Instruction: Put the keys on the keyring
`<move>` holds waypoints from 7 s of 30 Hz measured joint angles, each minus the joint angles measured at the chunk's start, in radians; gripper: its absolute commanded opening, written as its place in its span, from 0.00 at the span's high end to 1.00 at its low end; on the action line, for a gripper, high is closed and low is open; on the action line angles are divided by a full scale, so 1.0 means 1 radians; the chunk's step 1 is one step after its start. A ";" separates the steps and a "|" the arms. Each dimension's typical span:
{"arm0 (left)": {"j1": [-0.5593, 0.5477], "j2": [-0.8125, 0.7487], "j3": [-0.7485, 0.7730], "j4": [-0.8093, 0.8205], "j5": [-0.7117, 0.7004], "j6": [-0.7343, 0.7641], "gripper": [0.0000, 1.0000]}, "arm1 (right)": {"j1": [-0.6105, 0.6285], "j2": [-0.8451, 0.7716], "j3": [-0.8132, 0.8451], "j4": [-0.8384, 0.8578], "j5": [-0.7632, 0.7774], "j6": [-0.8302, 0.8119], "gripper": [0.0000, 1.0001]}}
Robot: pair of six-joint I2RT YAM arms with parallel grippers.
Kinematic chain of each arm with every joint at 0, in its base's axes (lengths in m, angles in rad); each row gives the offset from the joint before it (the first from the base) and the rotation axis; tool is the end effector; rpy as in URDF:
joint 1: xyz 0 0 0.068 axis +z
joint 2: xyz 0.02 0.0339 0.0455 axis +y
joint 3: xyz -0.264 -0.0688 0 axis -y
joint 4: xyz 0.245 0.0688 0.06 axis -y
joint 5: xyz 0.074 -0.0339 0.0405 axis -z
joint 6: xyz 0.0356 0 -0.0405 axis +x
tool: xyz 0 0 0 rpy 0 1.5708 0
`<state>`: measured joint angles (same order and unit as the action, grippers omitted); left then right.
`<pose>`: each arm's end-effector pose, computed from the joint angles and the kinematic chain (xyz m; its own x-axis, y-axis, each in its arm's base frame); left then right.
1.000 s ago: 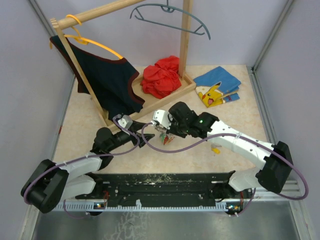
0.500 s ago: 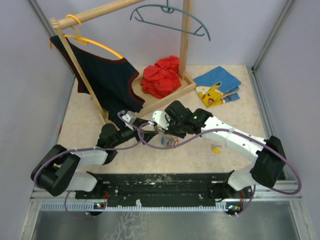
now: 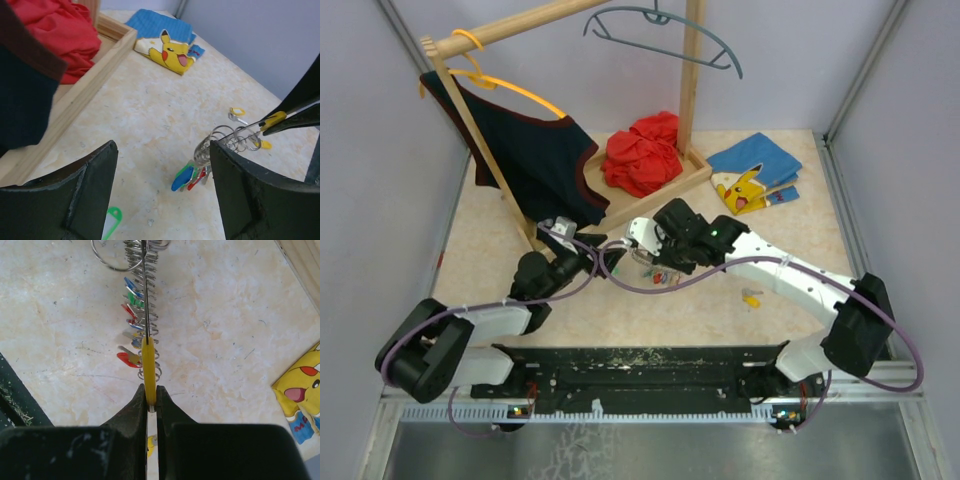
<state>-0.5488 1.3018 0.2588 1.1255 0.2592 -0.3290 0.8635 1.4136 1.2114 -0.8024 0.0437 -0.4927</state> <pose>0.1941 -0.1294 0.1955 -0.1668 -0.2641 -0.9500 0.7061 0.6404 -0.3020 0.1893 0.2190 0.2914 -0.1312 -0.8807 -0.4552 -0.9150 0.2842 -0.2862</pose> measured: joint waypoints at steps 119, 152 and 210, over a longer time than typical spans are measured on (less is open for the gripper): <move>-0.193 0.258 -0.094 0.348 -0.038 0.161 0.47 | -0.032 -0.024 0.085 -0.028 -0.110 0.331 1.00; -0.304 0.382 -0.074 0.382 -0.192 0.361 0.48 | 0.021 0.028 0.146 -0.167 -0.042 0.333 1.00; -0.320 0.321 -0.029 0.384 -0.216 0.421 0.93 | 0.019 0.000 0.113 -0.120 -0.045 0.344 1.00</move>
<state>-0.8688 1.6230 0.2298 1.5093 0.0429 0.0921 0.8829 1.4139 1.3243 -0.9226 -0.0017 -0.1482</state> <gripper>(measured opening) 0.109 0.035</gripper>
